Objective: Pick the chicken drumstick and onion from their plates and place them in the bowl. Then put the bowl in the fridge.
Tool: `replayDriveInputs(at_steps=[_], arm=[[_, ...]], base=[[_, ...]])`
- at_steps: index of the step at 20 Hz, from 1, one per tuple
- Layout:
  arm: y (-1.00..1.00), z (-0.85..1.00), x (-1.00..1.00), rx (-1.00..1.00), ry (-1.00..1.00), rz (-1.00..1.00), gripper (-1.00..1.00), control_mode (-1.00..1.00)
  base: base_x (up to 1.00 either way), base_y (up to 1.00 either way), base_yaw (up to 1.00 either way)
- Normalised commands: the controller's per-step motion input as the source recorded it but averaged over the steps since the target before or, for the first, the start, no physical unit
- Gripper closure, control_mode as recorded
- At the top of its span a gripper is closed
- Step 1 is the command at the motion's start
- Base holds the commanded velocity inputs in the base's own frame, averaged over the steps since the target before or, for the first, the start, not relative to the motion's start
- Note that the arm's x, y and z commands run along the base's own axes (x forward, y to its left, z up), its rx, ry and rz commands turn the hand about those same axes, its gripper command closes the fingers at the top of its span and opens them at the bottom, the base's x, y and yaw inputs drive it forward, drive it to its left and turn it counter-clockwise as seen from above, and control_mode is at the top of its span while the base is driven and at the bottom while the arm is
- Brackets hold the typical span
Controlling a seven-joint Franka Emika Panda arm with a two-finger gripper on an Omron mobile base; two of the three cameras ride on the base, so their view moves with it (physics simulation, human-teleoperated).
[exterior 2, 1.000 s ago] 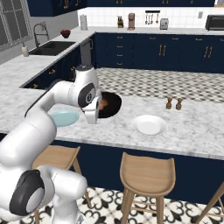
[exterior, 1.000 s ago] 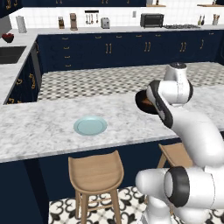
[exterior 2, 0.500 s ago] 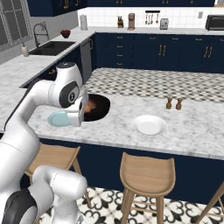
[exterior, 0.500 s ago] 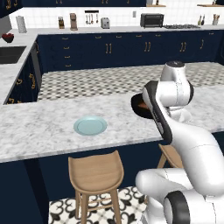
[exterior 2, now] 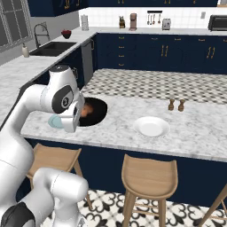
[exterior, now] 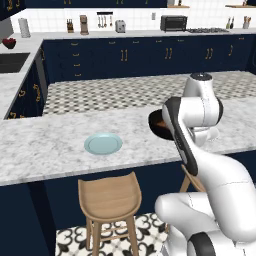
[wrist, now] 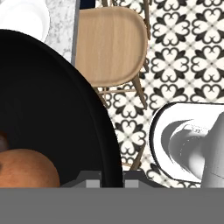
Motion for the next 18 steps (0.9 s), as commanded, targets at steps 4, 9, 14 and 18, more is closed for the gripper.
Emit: replayDriveInputs(at_steps=[4, 9, 14, 18], arm=[[0.00, 0.00, -0.01, 0.00, 0.00, 0.00, 1.00, 1.00], [0.00, 0.00, 0.00, 0.00, 0.00, 0.00, 1.00, 1.00], [0.00, 0.00, 0.00, 0.00, 0.00, 0.00, 1.00, 1.00], [0.00, 0.00, 0.00, 0.00, 0.00, 0.00, 1.00, 1.00]], base=[[-0.41, -0.07, -0.01], [-1.00, -0.42, -0.37], [-0.50, -0.05, -0.87], [-0.04, 0.00, -1.00]])
